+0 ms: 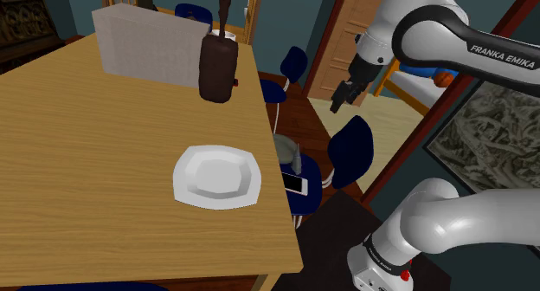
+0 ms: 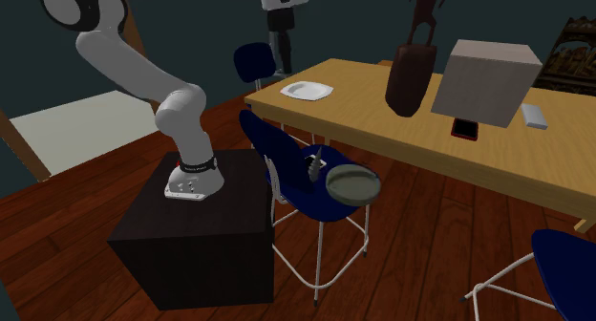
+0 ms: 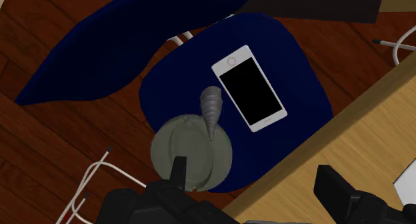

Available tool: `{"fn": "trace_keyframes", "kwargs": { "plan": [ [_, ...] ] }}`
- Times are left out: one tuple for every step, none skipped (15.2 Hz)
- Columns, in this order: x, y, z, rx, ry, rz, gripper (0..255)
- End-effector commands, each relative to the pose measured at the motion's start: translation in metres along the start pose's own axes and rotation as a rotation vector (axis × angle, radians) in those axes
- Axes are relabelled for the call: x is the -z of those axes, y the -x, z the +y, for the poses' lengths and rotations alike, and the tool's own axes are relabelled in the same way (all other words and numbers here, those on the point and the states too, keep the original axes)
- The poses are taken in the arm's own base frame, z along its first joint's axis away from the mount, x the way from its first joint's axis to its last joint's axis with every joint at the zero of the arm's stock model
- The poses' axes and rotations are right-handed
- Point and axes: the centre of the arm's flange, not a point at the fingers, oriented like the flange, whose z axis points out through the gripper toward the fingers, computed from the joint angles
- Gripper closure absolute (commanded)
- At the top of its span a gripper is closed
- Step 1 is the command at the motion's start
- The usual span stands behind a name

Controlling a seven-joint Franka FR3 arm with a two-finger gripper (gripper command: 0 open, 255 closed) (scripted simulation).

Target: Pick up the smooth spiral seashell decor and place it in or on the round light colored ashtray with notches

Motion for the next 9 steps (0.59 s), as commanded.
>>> {"fn": "trace_keyframes", "kwargs": {
  "plan": [
    [0.000, 0.000, 0.000, 0.000, 0.000, 0.000, 0],
    [-0.013, 0.002, 0.003, 0.009, -0.008, 0.013, 0],
    [-0.026, 0.005, 0.007, 0.017, -0.016, 0.026, 0],
    [-0.039, 0.007, 0.010, 0.026, -0.024, 0.039, 0],
    [-0.052, 0.009, 0.013, 0.035, -0.032, 0.052, 0],
    [-0.066, 0.010, 0.016, 0.043, -0.041, 0.065, 0],
    [-0.079, 0.012, 0.019, 0.052, -0.049, 0.078, 0],
    [-0.092, 0.013, 0.022, 0.061, -0.057, 0.091, 0],
    [-0.106, 0.014, 0.025, 0.069, -0.065, 0.104, 0]
  ]
}}
